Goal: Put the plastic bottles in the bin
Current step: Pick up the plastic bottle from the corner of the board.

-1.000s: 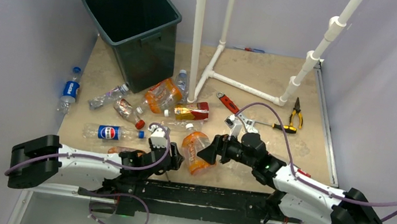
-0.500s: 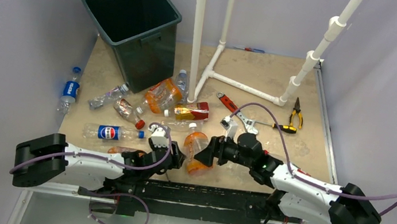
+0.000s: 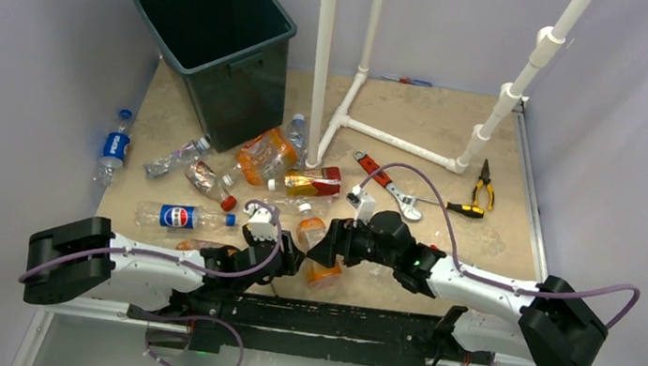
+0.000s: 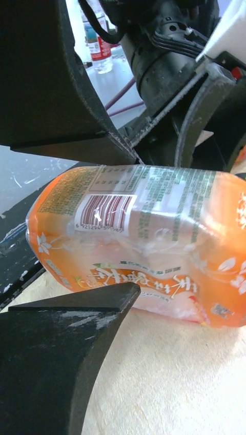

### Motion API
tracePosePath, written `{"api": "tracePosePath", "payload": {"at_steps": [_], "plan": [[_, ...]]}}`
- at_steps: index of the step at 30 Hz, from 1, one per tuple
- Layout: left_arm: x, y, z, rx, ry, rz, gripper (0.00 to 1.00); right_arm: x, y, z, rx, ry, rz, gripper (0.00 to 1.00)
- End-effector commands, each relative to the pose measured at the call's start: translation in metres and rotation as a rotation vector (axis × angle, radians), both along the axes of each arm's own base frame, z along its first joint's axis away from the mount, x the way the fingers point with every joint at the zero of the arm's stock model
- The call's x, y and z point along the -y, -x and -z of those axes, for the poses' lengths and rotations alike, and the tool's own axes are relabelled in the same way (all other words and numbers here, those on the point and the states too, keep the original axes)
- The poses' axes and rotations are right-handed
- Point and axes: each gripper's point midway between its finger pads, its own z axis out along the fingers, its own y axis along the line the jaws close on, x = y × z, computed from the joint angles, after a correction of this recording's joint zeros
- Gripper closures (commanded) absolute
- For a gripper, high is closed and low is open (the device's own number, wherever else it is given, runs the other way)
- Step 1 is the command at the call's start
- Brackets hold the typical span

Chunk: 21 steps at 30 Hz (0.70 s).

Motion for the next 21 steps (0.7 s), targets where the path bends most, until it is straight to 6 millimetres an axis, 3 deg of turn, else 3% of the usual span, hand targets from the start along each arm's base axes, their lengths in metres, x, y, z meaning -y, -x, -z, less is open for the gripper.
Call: {"api": "tracePosePath", "payload": {"at_steps": [1, 9, 15, 21], "plan": [[-0.001, 0.002, -0.002, -0.003, 0.003, 0.012, 0.46, 0.001, -0.012, -0.004, 0.032, 0.062, 0.053, 0.16], [-0.002, 0.003, -0.005, -0.001, 0.019, 0.012, 0.46, -0.003, -0.012, -0.018, 0.079, 0.134, 0.063, 0.13], [-0.006, 0.004, -0.013, 0.003, 0.038, 0.009, 0.46, -0.002, -0.016, -0.007, 0.103, 0.244, 0.062, 0.15], [-0.014, 0.007, -0.026, 0.005, 0.068, -0.004, 0.45, 0.006, -0.019, 0.022, 0.099, 0.372, 0.051, 0.20]]}}
